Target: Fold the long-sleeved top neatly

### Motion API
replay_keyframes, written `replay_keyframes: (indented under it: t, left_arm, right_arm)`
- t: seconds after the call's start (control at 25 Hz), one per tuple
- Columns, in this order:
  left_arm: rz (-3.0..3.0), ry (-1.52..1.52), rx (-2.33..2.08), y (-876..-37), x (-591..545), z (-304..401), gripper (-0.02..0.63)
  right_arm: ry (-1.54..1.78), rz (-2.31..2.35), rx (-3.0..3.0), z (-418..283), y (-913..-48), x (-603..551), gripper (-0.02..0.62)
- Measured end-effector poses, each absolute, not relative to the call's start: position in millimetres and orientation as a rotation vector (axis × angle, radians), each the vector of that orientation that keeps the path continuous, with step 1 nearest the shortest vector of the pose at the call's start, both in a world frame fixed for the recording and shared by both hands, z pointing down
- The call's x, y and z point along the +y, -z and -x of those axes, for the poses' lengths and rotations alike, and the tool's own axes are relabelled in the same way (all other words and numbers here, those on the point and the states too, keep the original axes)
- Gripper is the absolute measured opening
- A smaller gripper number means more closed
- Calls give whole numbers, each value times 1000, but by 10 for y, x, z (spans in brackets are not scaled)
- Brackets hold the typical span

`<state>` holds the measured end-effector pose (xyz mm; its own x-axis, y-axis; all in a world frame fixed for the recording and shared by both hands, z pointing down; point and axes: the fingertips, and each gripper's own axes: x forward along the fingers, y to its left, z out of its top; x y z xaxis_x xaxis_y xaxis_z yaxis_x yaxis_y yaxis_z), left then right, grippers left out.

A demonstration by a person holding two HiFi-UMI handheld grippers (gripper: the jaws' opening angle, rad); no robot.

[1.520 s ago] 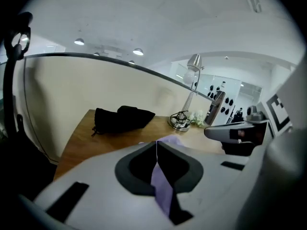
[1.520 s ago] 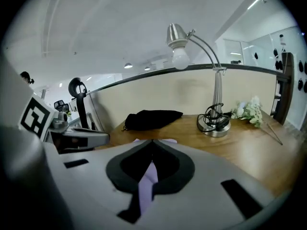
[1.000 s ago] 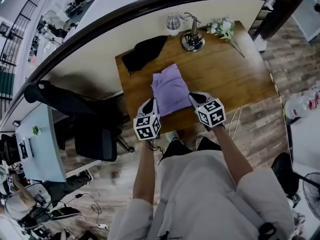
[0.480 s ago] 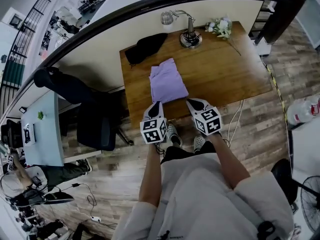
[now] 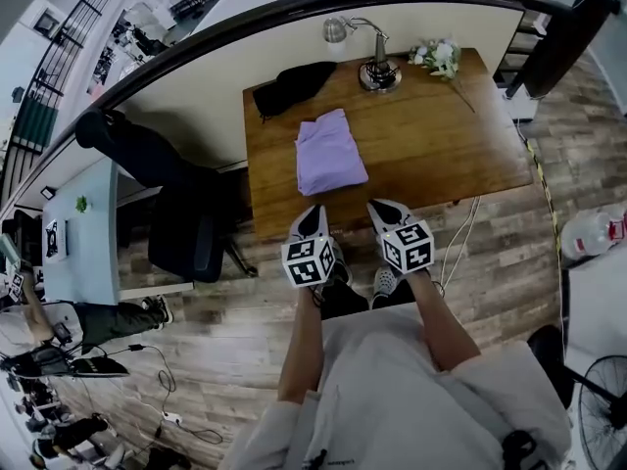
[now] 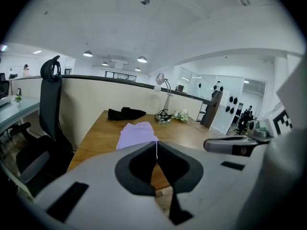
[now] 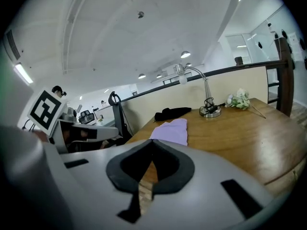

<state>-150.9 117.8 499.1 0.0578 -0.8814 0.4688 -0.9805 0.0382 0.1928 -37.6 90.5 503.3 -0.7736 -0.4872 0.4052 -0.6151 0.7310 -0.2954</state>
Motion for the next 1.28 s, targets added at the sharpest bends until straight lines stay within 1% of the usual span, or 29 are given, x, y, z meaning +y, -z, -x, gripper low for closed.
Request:
replay_keyframes:
  t: [0.16, 0.4, 0.8, 1.28]
  left_arm:
    - [-1893, -331, -1885, -4970, 1284, 1438, 25]
    - [-1863, -241, -1908, -4936, 1435, 1390, 25]
    - [-1880, -266, -1908, -5024, 1492, 1338, 25]
    - [-1885, -244, -1903, -4987, 1442, 1325, 25]
  right_arm:
    - [-579, -836, -2639, 334, -5048, 970, 3]
    - [-537, -796, -2658, 355, -5005, 1051, 3]
    - [-437, -717, -2649, 355, -5025, 1167, 3]
    - [-429, -740, -2625, 268, -5056, 1109, 3]
